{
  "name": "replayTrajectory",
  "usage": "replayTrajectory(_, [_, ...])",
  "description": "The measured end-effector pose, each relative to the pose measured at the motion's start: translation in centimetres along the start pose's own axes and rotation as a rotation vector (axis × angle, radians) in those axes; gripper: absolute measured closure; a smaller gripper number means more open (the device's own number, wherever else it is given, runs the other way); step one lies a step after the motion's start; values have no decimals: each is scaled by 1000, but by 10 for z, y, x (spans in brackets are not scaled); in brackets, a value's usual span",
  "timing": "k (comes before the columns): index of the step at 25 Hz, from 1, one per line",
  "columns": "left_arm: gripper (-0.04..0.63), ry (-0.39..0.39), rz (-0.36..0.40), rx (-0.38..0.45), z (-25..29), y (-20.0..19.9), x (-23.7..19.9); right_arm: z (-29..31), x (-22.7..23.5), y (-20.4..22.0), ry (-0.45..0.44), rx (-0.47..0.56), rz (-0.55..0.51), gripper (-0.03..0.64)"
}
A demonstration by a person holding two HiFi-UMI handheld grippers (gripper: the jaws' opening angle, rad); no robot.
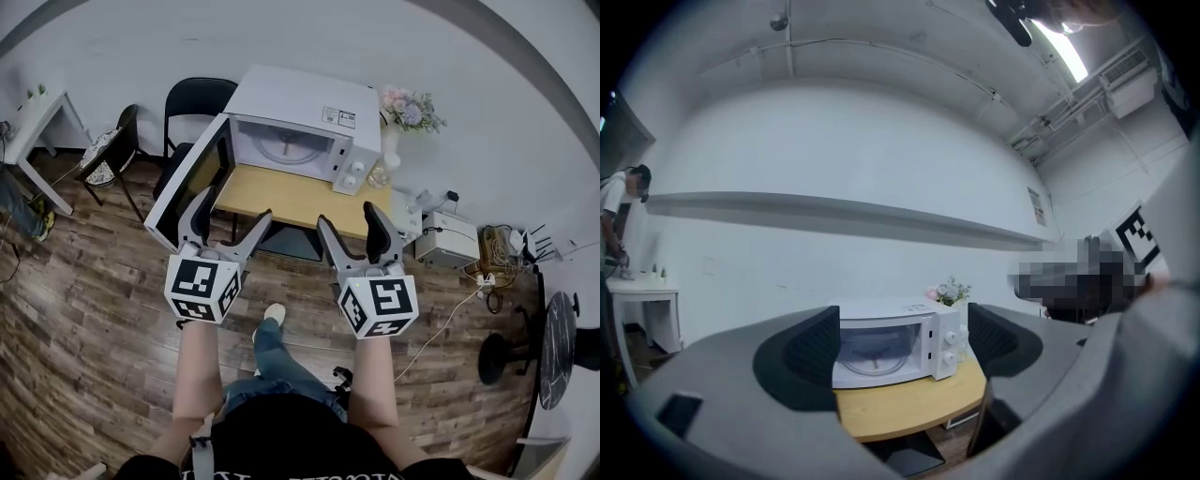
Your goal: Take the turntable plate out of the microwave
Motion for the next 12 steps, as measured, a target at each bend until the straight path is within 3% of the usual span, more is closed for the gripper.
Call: replayTrajectory(12, [166,22,-49,-62,125,9,-58,136,42,27,-57,-47,71,270])
Point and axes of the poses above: the fingertips, and each gripper's own axes: z forward along the fingers, x to its right, y out of its underside, the point moved 5 cm from there along -z, backward along the fingers, and after that the axes turned 9 degrees about -z, right-handed, at the moved point
